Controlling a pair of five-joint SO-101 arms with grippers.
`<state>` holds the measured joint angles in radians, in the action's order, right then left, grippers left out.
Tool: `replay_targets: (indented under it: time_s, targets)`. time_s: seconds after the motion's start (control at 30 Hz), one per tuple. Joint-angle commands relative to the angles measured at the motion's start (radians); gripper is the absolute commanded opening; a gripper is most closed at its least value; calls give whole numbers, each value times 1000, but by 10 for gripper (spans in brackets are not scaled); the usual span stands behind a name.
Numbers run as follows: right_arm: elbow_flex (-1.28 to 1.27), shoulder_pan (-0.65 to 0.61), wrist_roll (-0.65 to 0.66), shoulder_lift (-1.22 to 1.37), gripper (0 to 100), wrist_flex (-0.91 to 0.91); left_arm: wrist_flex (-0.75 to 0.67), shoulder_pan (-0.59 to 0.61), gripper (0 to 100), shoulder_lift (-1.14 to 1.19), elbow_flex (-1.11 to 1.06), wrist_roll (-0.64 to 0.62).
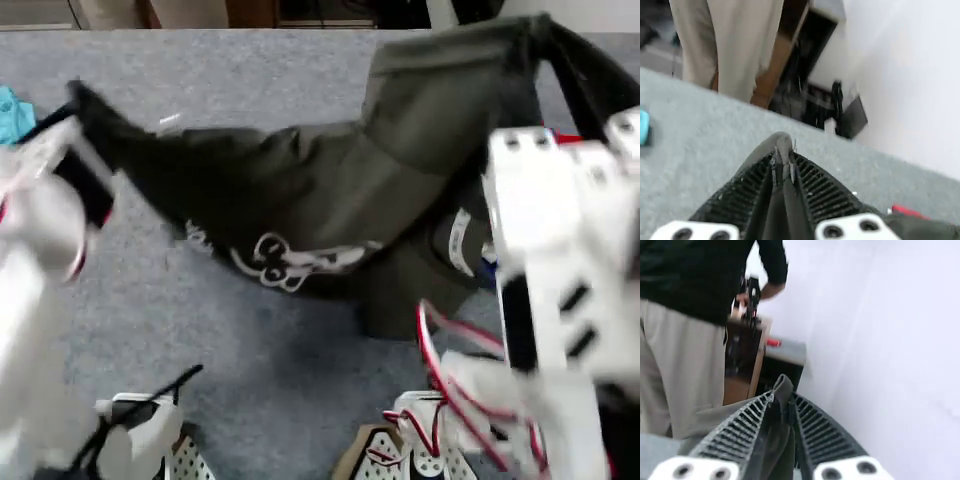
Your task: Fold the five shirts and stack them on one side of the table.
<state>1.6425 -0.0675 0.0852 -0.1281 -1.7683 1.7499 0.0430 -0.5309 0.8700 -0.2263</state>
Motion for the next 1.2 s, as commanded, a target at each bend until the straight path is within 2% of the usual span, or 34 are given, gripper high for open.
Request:
replay_targets:
  time_s: [0.0,0.17,0.3,0.43,0.63,0.73,0.87,1.0,1.17]
  targets:
    - [18,-18,-5,-56,2,-14,8,78,19,-120,-15,12]
    - [18,-33,-5,-102,2,-11,9,120,19,-249,-83,12]
    - [18,-180,6,-111,2,-5,9,120,19,-372,-262,12]
    - [18,-283,78,-104,2,5,8,120,19,-499,-485,23]
    - [16,-291,127,-104,2,110,-20,121,19,-611,-692,110]
    - [10,-292,132,-102,2,164,-60,178,19,-636,-752,121]
    - [-44,-292,141,-110,2,256,-114,278,19,-638,-784,124]
    - [-59,-292,209,-110,2,322,-170,371,19,-639,-775,120]
    - [-61,-292,210,-110,2,341,-215,402,19,-639,-773,118]
